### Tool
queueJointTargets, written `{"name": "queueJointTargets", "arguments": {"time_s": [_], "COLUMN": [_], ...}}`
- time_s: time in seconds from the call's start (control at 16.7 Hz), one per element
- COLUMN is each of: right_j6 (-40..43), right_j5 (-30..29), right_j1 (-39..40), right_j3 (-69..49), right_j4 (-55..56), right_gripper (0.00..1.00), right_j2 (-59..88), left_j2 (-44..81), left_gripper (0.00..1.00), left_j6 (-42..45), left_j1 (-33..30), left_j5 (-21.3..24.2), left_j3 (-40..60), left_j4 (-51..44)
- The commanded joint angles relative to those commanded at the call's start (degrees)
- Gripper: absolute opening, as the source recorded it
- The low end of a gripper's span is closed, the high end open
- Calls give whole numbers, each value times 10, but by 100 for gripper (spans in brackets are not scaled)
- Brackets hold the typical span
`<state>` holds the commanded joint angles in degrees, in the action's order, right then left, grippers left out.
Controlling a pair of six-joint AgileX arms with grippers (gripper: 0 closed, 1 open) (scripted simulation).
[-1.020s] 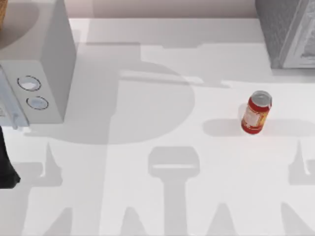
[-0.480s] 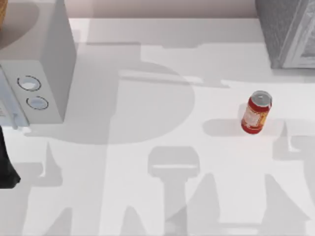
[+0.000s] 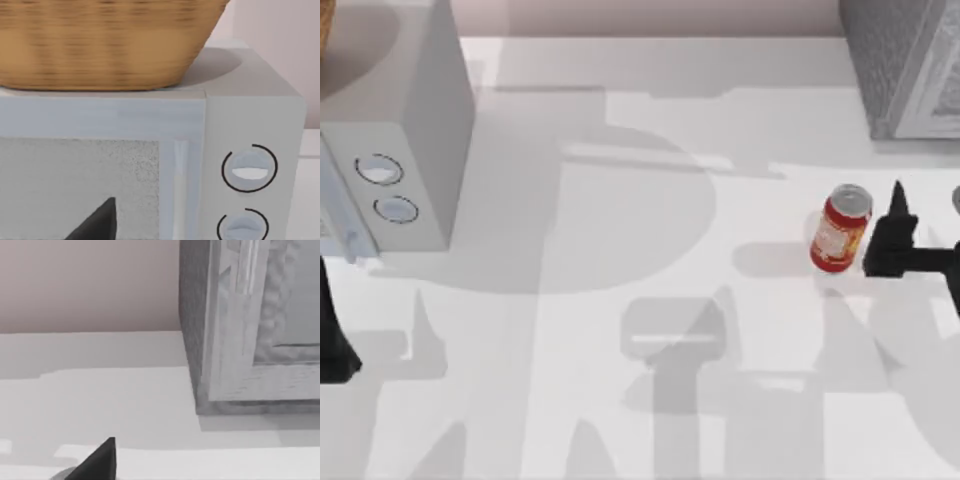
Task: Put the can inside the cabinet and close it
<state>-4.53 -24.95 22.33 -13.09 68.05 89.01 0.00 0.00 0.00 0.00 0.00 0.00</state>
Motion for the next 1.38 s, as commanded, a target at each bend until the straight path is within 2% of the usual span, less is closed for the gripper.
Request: {"name": "queueJointTargets", "arguments": {"time_s": [0.36,0.66,1.02,1.08,1.38], "right_j6": [-5,-4,-4,-36,-11], "right_j5": [-78,-115,-121,-110,-112], "right_j1": [81,122,129,132,121], "right_j3": [-51,-79,-84,-98,-125], "right_j4": [233,351,371,351,357], "right_gripper": [100,100,100,100,100], "right_j2": [286,426,448,502,481], "left_j2": [0,0,0,0,0], "left_gripper": [100,100,100,100,100], "left_j6": [0,0,0,0,0], "left_j1": [0,0,0,0,0], "left_j5": [0,0,0,0,0], "left_j3": [0,0,0,0,0], "left_j4": [0,0,0,0,0]}}
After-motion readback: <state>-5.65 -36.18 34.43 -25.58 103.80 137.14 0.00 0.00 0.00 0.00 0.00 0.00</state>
